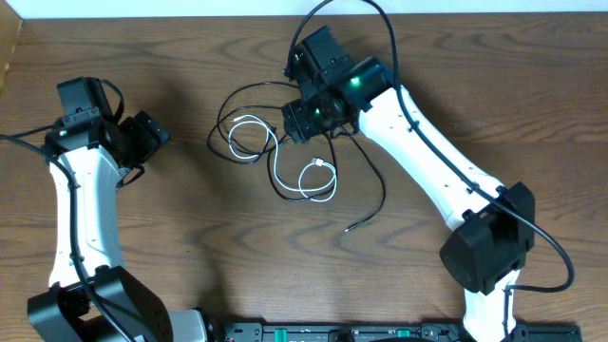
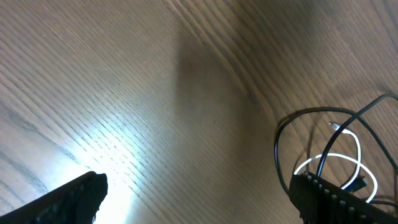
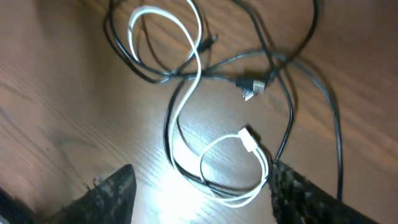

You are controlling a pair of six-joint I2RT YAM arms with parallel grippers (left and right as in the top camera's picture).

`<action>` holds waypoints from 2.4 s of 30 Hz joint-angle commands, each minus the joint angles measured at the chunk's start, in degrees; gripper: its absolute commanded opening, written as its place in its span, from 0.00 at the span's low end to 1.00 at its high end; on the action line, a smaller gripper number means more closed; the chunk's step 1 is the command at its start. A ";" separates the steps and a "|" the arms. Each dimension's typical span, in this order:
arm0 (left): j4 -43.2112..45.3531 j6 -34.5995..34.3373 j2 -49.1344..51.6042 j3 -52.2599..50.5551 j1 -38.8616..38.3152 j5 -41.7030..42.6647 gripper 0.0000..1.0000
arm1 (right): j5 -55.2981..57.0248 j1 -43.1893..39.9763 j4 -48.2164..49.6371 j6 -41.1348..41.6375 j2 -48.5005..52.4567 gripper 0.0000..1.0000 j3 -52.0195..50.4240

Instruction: Untangle cables

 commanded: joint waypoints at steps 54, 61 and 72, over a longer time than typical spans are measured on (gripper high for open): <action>-0.20 -0.33 0.33 -0.33 0.09 -0.96 0.98 | 9.68 9.42 25.62 -34.25 0.20 0.33 -33.46; -0.20 -0.31 0.33 -0.33 0.09 -0.96 0.98 | 10.49 9.51 26.21 -34.12 0.17 0.01 -33.42; -0.20 -0.31 0.33 -0.33 0.09 -0.96 0.98 | -0.46 7.37 25.86 -31.19 -5.01 0.01 -23.30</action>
